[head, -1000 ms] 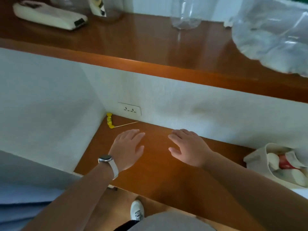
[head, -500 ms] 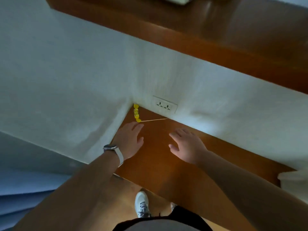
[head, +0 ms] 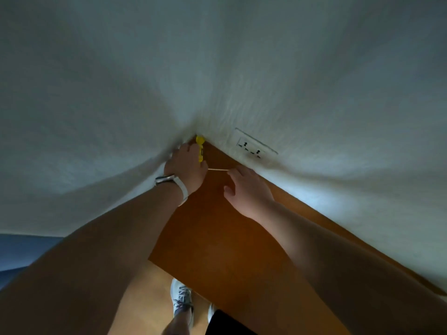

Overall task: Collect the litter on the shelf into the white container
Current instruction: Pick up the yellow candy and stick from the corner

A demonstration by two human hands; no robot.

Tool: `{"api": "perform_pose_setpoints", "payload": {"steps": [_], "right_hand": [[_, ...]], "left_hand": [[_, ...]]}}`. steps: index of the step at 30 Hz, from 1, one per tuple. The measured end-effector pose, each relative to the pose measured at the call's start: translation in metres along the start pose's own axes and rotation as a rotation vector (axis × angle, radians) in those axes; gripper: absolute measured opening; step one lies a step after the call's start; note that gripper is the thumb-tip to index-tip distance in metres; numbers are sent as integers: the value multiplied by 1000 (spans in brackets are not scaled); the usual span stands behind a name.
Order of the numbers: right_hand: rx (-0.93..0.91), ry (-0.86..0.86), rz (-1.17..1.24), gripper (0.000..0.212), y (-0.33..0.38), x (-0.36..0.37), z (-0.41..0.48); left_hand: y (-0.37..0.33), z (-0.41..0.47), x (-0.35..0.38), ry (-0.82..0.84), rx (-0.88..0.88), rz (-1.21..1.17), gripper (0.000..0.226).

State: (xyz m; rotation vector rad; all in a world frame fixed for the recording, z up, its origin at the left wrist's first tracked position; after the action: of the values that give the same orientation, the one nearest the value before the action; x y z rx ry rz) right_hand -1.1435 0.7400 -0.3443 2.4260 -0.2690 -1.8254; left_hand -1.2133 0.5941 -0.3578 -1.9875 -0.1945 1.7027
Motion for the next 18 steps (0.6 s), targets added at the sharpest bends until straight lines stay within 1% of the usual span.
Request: {"api": "perform_pose_setpoints", "payload": {"steps": [4, 11, 15, 18], "right_hand": [[-5, -26, -5, 45, 4, 4, 31], [9, 7, -74, 43, -1, 16, 55], [17, 13, -90, 29, -3, 17, 52], [37, 68, -81, 13, -3, 23, 48]], "left_hand": [[3, 17, 9, 6, -15, 101, 40], [1, 29, 19, 37, 41, 98, 30], [-1, 28, 17, 35, 34, 110, 24], [-2, 23, 19, 40, 34, 92, 19]]}}
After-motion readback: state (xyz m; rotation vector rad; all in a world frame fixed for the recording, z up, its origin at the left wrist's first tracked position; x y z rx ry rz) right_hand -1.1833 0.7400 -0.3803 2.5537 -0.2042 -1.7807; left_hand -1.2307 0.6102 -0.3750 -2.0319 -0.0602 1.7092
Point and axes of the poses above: each hand's wrist, its own z-axis towards the middle knuckle, its own x-axis out of the palm, y = z × x, the point moved 9 cm from there along z, towards the middle knuckle, and after that the axes turned 9 degrees about x, right-handed, at the moved point
